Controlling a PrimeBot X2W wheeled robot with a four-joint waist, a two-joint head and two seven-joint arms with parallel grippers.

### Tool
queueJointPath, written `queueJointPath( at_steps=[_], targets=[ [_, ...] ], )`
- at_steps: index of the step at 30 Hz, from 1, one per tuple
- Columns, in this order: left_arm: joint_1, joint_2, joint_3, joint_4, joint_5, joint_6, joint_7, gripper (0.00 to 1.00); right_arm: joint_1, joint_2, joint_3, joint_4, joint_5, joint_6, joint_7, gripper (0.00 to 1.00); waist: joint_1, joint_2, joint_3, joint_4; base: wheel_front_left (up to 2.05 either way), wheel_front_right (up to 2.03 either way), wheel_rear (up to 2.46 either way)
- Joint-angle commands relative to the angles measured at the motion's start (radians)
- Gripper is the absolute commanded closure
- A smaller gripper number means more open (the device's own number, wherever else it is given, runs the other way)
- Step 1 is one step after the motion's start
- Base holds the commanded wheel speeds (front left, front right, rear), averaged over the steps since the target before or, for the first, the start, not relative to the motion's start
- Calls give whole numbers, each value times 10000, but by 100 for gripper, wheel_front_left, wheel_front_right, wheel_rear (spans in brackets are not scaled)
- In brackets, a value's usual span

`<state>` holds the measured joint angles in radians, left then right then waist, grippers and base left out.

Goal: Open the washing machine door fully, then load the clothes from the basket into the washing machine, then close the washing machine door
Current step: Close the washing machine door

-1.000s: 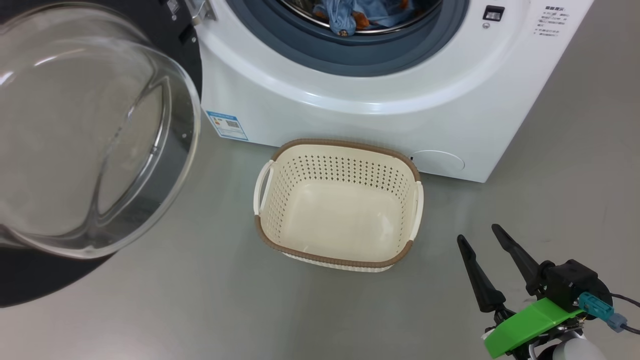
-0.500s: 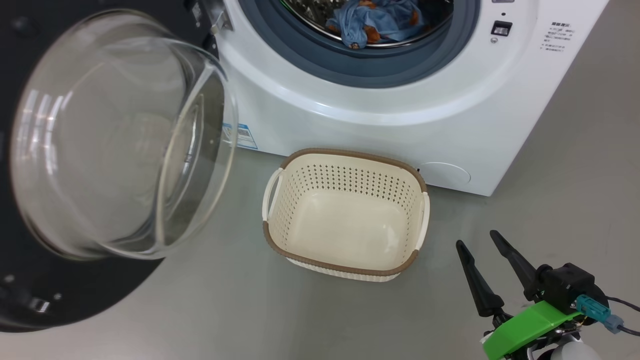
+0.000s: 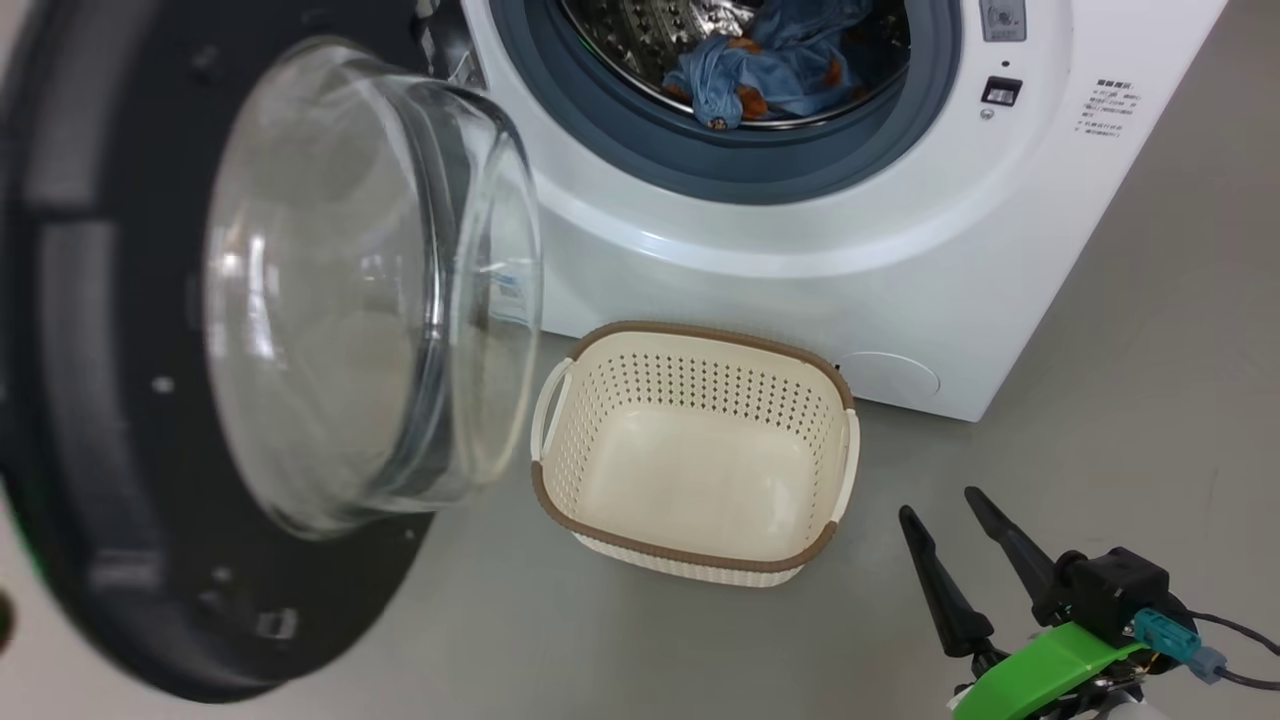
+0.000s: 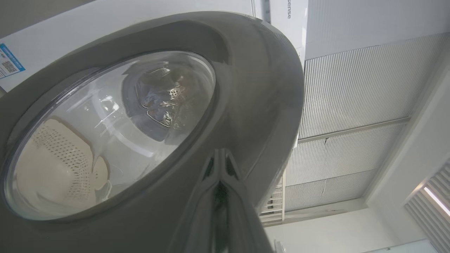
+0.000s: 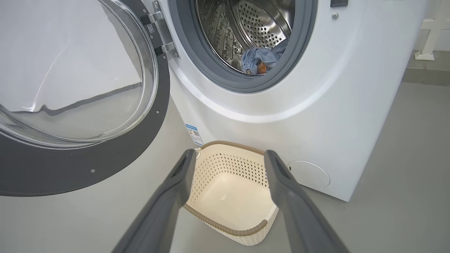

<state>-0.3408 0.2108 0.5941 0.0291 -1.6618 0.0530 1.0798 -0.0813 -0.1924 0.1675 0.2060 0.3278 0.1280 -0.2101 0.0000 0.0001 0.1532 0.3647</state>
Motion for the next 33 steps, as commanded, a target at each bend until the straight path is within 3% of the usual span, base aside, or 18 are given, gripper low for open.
queueJointPath(
  at_steps=[1,13,21,33],
  targets=[
    [97,116,-113,-683,-146,59,341,100,-64,31,303,-190,136,27,-120,0,0,-1,-62,-63,0,0,0],
    [-340,-1174,-1828,-1506,55,249,274,100,-269,205,439,44,268,27,-260,0,0,-1,60,-828,0,0,0],
    [-1284,-1494,-2861,-1472,490,309,-636,100,-442,400,461,326,372,27,-405,0,0,-1,227,-1750,0,0,0],
    [-2821,-1585,-3643,-72,1211,-459,-2396,100,-763,625,422,582,432,27,-509,0,0,-1,657,-3375,0,0,0]
  ],
)
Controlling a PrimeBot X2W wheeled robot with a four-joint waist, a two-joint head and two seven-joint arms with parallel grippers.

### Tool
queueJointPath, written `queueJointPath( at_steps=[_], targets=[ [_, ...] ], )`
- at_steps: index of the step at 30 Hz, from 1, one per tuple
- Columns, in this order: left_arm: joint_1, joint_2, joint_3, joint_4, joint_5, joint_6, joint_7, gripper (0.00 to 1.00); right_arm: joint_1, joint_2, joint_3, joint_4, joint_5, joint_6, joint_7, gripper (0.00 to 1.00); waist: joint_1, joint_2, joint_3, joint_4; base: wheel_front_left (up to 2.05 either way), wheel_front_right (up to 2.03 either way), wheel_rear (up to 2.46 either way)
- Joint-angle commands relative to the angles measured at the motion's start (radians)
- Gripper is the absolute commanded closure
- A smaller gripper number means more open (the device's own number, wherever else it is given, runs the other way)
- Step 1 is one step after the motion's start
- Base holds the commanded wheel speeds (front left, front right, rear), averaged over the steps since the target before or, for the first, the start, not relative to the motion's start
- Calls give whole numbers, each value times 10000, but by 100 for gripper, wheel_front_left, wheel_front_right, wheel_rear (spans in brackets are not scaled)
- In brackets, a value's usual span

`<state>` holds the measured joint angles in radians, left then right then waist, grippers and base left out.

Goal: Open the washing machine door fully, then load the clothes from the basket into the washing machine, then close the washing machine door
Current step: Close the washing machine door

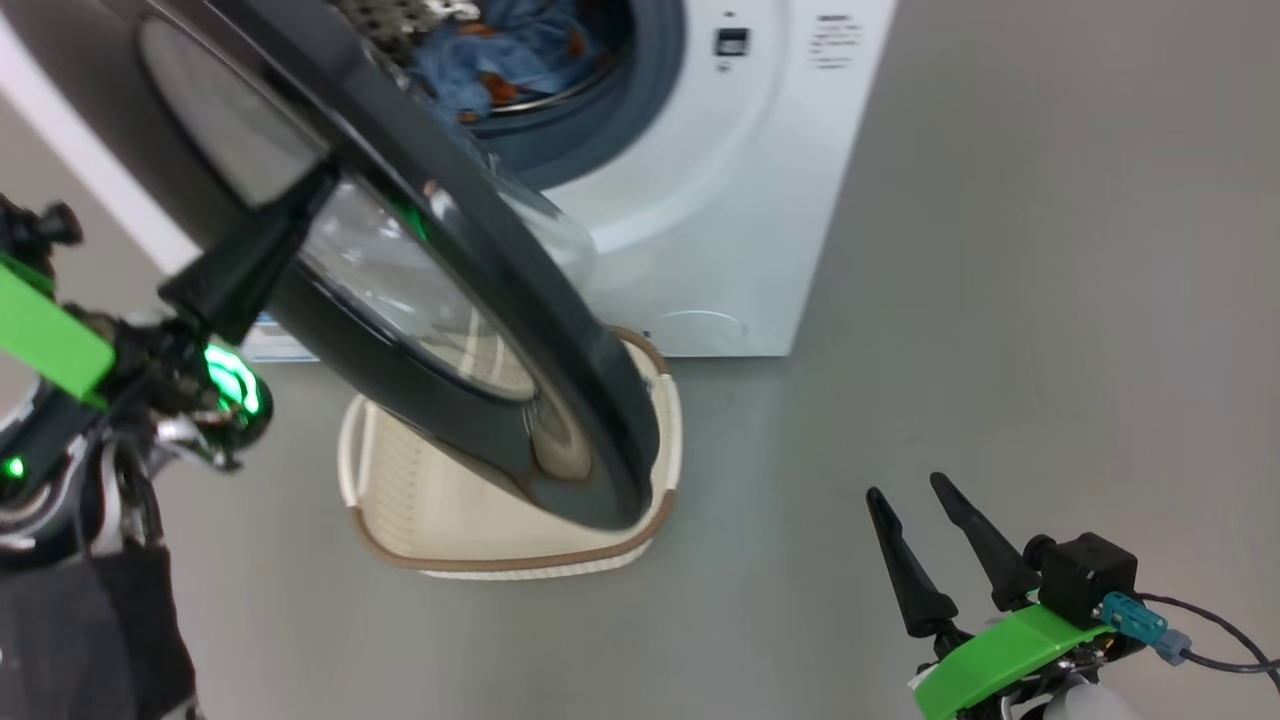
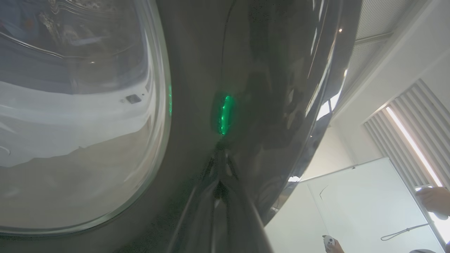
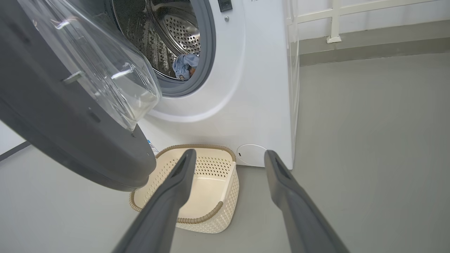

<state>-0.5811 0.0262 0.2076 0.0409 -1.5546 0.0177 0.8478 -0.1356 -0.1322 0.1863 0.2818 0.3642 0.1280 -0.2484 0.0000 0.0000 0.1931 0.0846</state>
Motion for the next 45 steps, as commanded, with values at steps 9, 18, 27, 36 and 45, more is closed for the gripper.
queueJointPath(
  at_steps=[9,18,27,36,45],
  targets=[
    [-1552,312,588,1575,597,-734,-1503,100,-310,185,137,-379,53,27,-131,0,0,0,584,-1583,0,0,0],
    [-1967,702,919,2673,1021,-1227,-2254,100,-334,300,50,-469,31,27,-132,0,0,0,666,-1881,0,0,0],
    [-1447,848,1011,2721,1116,-1460,-2484,100,-127,267,-147,-522,-52,27,-133,0,0,0,219,-1356,0,0,0],
    [-323,1134,1028,1527,1809,-1481,-3450,100,98,199,-85,-501,-61,27,-133,0,0,0,-448,-847,0,0,0],
    [1115,1554,760,-25,2445,-1483,-4762,100,408,184,-38,-454,-35,27,-133,0,0,0,-1004,-674,0,0,0]
  ],
)
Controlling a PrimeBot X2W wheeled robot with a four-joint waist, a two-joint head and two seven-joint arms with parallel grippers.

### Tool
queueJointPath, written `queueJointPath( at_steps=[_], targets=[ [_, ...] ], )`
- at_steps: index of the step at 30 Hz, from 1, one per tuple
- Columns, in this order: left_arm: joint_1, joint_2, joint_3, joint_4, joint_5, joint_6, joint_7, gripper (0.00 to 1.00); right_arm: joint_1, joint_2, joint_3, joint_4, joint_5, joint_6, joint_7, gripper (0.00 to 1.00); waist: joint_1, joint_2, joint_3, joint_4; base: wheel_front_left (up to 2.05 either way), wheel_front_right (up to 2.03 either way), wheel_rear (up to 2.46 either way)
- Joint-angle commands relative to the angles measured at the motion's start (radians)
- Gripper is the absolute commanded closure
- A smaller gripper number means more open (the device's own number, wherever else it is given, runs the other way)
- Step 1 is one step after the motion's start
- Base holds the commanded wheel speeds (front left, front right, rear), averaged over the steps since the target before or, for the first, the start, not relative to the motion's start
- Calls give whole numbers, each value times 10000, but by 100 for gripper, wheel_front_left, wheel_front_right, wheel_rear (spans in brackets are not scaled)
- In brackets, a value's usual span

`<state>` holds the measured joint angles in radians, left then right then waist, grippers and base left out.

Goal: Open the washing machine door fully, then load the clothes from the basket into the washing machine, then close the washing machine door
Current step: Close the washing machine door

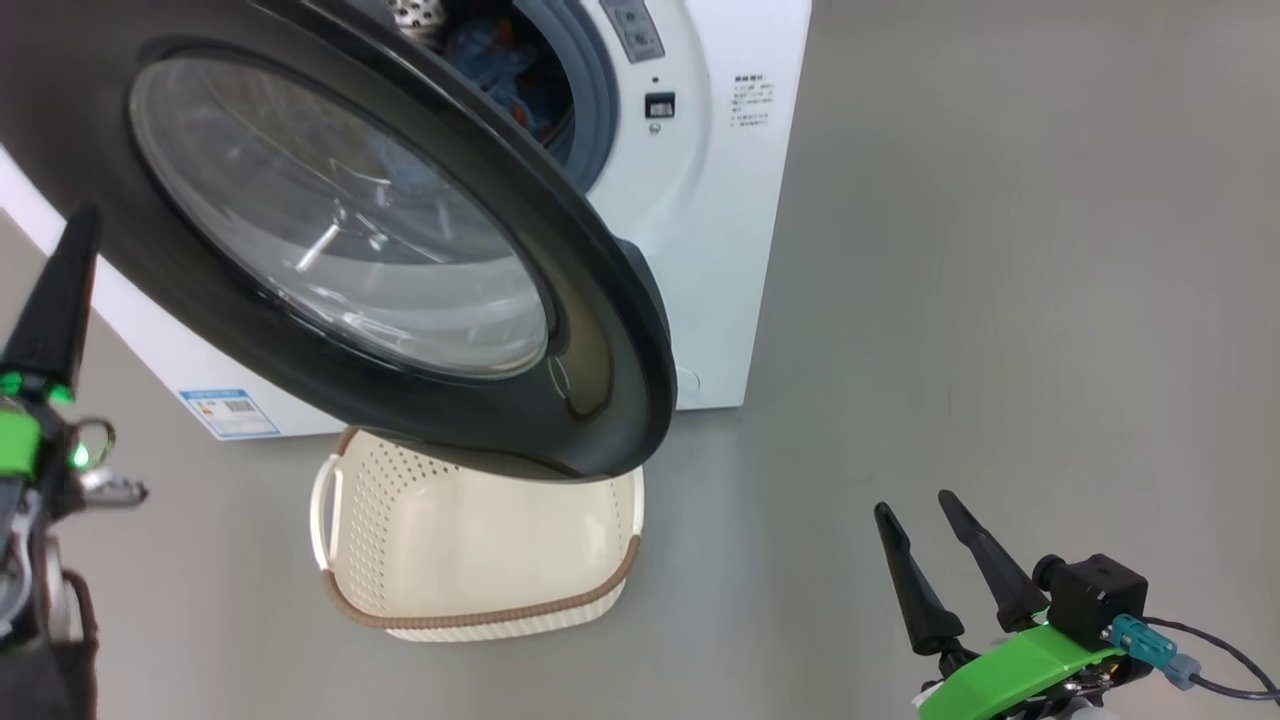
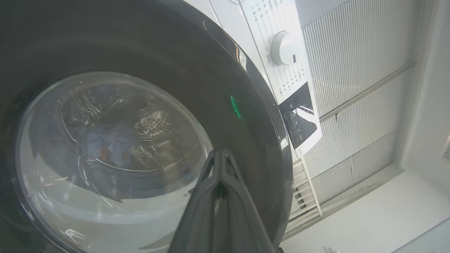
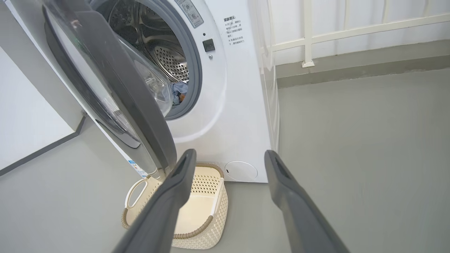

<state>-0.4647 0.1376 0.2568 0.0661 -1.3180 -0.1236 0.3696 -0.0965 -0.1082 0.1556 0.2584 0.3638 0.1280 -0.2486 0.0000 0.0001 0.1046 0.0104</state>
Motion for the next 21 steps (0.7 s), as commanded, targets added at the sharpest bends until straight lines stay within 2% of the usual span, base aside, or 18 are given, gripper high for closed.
queueJointPath(
  at_steps=[1,4,5,6,7,8,9,11,15,18,21],
  targets=[
    [385,688,-33,-650,538,-70,-397,100,56,-59,287,-248,-20,27,-131,0,0,-1,-179,67,0,0,0],
    [1062,1156,-623,-1197,1348,-70,-1285,100,111,-64,321,-297,-21,27,-131,0,0,-1,-268,67,0,0,0],
    [1278,1181,-783,-1286,1426,-70,-1645,95,133,-69,324,-309,-20,27,-131,0,0,-1,-304,69,0,0,0],
    [1490,1270,-953,-1375,1553,-70,-1979,79,157,-75,328,-320,-17,27,-131,0,0,-1,-332,70,0,0,0],
    [1701,1432,-1155,-1454,1803,-70,-2325,57,178,-78,329,-335,-16,27,-131,0,0,-1,-348,71,0,0,0],
    [1901,1522,-1377,-1509,1928,-70,-2664,10,194,-77,325,-365,-18,27,-131,0,0,-1,-354,71,0,0,0],
    [2085,1554,-1569,-1530,1935,-70,-2960,0,205,-75,323,-409,-29,27,-131,0,0,-1,-354,71,0,0,0],
    [2238,1647,-1710,-1552,2066,-70,-3331,0,215,-71,334,-449,-44,27,-131,0,0,-1,-349,71,0,0,0],
    [2733,2022,-2306,-1404,2678,-70,-4767,0,222,-73,398,-568,-64,27,-131,0,0,-1,-333,56,0,0,0],
    [3009,2430,-2742,-1102,3756,-70,-5788,0,201,-90,430,-628,-64,27,-131,0,0,-1,-325,32,0,0,0],
    [3211,2576,-2849,-698,5087,-66,-6194,0,221,-103,447,-678,-58,27,-131,0,0,-1,-335,7,0,0,0]
  ],
)
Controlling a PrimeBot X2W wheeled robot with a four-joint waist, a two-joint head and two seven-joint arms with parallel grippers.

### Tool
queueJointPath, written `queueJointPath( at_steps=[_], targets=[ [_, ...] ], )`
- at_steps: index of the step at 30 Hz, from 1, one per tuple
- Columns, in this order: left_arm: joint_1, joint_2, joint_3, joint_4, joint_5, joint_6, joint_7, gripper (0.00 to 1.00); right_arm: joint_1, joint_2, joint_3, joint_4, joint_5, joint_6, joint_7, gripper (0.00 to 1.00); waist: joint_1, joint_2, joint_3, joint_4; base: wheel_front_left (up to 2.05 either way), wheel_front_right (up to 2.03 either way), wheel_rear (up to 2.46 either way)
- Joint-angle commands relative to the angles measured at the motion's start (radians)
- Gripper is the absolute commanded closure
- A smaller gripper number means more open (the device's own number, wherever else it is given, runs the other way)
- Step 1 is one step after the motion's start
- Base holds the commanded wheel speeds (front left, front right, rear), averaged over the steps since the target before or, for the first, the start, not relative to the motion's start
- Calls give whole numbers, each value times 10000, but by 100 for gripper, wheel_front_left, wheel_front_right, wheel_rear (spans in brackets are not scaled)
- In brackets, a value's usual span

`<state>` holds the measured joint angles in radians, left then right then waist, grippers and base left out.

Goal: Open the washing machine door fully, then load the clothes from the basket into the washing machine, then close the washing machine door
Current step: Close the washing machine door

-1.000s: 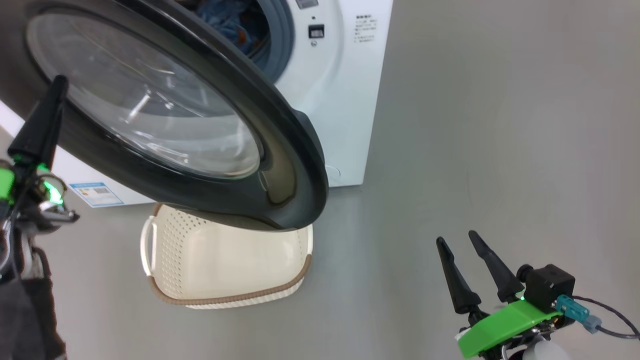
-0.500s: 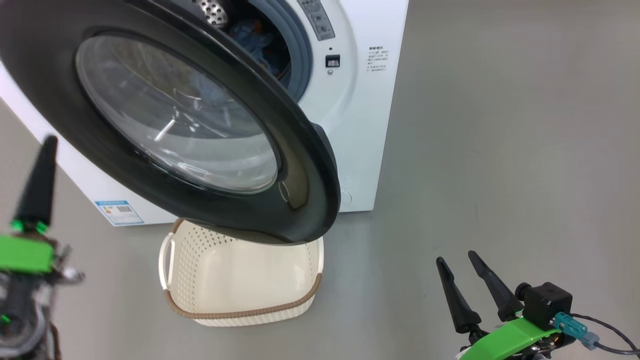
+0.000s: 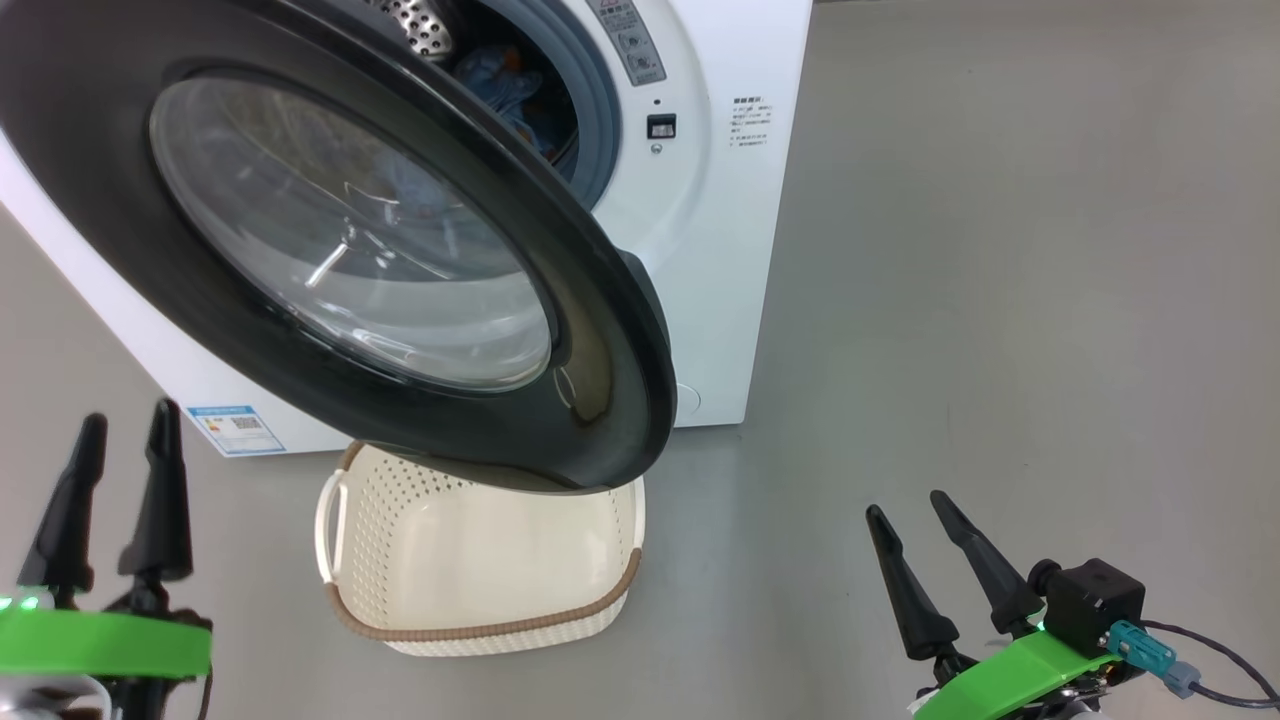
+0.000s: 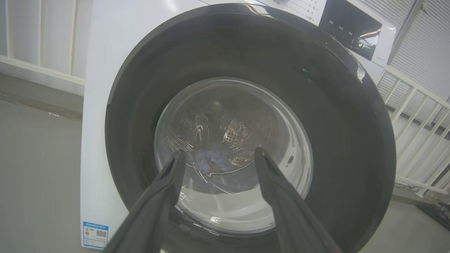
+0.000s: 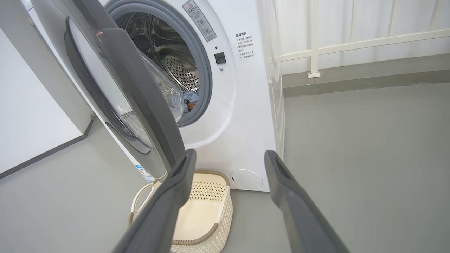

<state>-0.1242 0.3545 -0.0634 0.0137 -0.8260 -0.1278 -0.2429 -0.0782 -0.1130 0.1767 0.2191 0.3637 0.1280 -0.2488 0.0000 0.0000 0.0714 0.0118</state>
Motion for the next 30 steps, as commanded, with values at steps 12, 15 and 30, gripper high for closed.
queueJointPath(
  at_steps=[12,15,30],
  targets=[
    [818,-744,1096,-824,4948,506,-187,0,8,-6,361,-625,-77,27,-130,0,0,0,87,-134,0,0,0],
    [1134,-1149,1262,-989,5482,576,-187,0,-5,13,377,-678,-119,27,-130,0,0,0,136,-168,0,0,0],
    [2344,-2679,1728,-779,6681,393,-188,0,43,-7,289,-806,-301,27,-130,0,0,0,201,-313,0,0,0]
  ],
)
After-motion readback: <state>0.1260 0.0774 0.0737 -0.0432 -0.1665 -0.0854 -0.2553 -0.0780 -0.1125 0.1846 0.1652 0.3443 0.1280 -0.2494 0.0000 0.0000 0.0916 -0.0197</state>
